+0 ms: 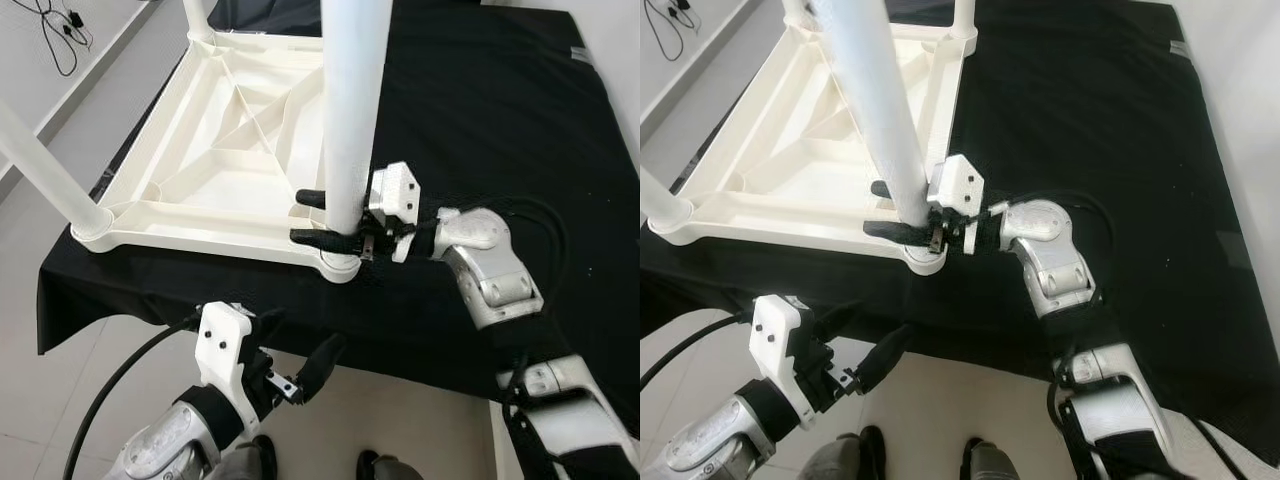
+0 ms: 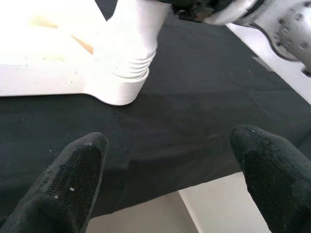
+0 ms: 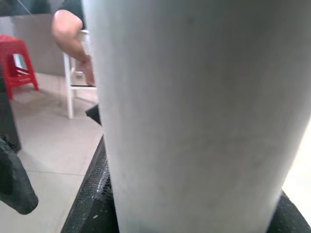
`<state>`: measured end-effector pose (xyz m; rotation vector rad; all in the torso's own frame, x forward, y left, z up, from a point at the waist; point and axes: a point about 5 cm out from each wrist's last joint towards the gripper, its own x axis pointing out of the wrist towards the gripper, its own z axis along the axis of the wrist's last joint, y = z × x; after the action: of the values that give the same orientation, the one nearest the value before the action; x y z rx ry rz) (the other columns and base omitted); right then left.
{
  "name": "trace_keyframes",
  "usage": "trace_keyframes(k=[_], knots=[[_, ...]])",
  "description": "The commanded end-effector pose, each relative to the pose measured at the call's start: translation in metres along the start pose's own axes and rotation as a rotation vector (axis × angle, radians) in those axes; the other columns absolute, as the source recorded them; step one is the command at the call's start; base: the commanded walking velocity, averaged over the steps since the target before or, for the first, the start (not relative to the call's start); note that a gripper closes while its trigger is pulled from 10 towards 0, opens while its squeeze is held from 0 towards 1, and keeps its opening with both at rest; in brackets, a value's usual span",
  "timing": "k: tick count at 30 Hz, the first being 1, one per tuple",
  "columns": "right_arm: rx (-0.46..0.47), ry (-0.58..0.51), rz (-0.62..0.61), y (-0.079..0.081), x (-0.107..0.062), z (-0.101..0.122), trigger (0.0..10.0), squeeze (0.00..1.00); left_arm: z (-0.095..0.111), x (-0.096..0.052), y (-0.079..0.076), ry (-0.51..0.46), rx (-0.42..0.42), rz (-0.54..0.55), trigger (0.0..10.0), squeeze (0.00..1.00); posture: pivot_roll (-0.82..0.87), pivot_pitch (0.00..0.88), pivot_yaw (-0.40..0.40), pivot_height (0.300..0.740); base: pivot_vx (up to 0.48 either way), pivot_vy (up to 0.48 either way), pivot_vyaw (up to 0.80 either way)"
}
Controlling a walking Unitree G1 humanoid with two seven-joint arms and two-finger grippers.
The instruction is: Building children table
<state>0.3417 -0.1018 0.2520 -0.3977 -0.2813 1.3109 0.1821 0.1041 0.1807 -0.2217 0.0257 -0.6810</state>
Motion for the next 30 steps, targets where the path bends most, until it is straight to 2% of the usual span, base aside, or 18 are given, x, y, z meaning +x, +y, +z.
trace_keyframes(k=[1, 4, 9, 18, 25, 30], knots=[[0.118, 0.056, 0.025, 0.002, -0.003, -0.022, 10.0, 0.00, -0.002, -0.002, -0.002, 0.018, -0.007, -0.004, 10.0, 0.00, 0.04, 0.296, 0.001, 0.740, 0.000, 0.000, 0.00], [0.144, 0.038, 0.080, -0.005, 0.000, -0.019, 10.0, 0.00, -0.002, -0.003, -0.002, 0.016, -0.008, -0.001, 10.0, 0.00, 0.04, 0.299, -0.002, 0.740, 0.000, 0.000, 0.00], [0.184, 0.040, 0.157, -0.007, 0.003, -0.020, 10.0, 0.00, -0.002, -0.004, -0.003, 0.016, -0.010, 0.001, 10.0, 0.00, 0.04, 0.303, -0.001, 0.740, 0.000, 0.000, 0.00], [0.216, 0.020, 0.190, -0.009, 0.013, -0.022, 10.0, 0.00, -0.001, -0.004, -0.004, 0.016, -0.014, 0.001, 10.0, 0.00, 0.04, 0.307, 0.000, 0.740, 0.000, 0.000, 0.00], [0.259, 0.023, 0.222, -0.004, 0.013, -0.032, 10.0, 0.00, -0.001, -0.005, -0.005, 0.015, -0.015, 0.004, 10.0, 0.00, 0.05, 0.311, -0.001, 0.740, 0.000, 0.000, 0.00], [0.289, 0.027, 0.200, -0.005, 0.013, -0.037, 10.0, 0.00, -0.001, -0.005, -0.005, 0.017, -0.018, 0.001, 10.0, 0.00, 0.05, 0.309, 0.001, 0.740, 0.000, 0.000, 0.00]])
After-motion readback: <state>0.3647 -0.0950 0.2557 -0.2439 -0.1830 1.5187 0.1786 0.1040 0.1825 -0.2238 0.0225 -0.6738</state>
